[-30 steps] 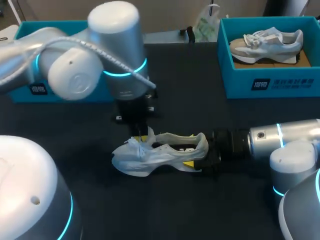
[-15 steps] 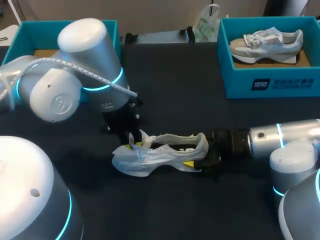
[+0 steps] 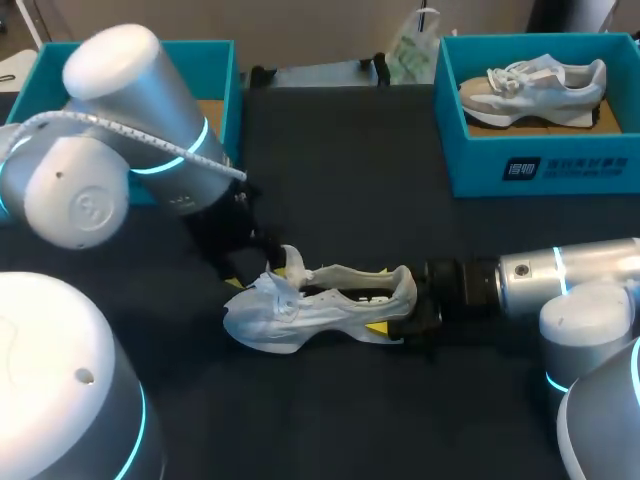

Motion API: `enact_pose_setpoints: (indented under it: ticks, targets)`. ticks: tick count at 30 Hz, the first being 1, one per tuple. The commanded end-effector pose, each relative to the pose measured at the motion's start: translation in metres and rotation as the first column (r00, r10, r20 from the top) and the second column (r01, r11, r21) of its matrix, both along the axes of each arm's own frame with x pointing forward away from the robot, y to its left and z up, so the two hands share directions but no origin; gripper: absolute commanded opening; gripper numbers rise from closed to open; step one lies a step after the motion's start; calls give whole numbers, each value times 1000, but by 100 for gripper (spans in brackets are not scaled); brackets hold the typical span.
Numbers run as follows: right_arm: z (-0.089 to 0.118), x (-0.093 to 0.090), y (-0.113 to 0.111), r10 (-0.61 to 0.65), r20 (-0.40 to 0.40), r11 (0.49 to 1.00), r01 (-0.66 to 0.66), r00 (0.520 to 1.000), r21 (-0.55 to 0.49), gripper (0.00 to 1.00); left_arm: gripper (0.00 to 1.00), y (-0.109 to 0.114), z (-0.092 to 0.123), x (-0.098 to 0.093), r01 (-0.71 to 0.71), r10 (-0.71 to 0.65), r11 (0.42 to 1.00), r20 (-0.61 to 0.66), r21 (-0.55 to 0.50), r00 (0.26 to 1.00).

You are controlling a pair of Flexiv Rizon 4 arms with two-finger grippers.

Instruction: Take the shoe out of the shoebox, open the shoe tongue, remove and reinsert the insole, then place the shoe into the shoebox

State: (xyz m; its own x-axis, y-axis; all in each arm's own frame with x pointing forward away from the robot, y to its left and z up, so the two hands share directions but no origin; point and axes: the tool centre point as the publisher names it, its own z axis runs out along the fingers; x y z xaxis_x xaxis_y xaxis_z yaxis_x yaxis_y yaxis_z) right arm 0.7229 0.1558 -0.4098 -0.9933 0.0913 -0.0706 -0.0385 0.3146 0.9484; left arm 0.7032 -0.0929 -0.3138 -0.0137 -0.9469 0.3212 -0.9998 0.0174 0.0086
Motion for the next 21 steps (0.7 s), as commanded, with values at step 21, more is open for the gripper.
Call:
enact_pose_setpoints:
  ticks: [21]
  targets:
    - [2, -1, 0, 0, -1, 1000, 0, 1000, -6, 0, 84, -48, 116, -27, 242, -244, 970, 124, 32, 962]
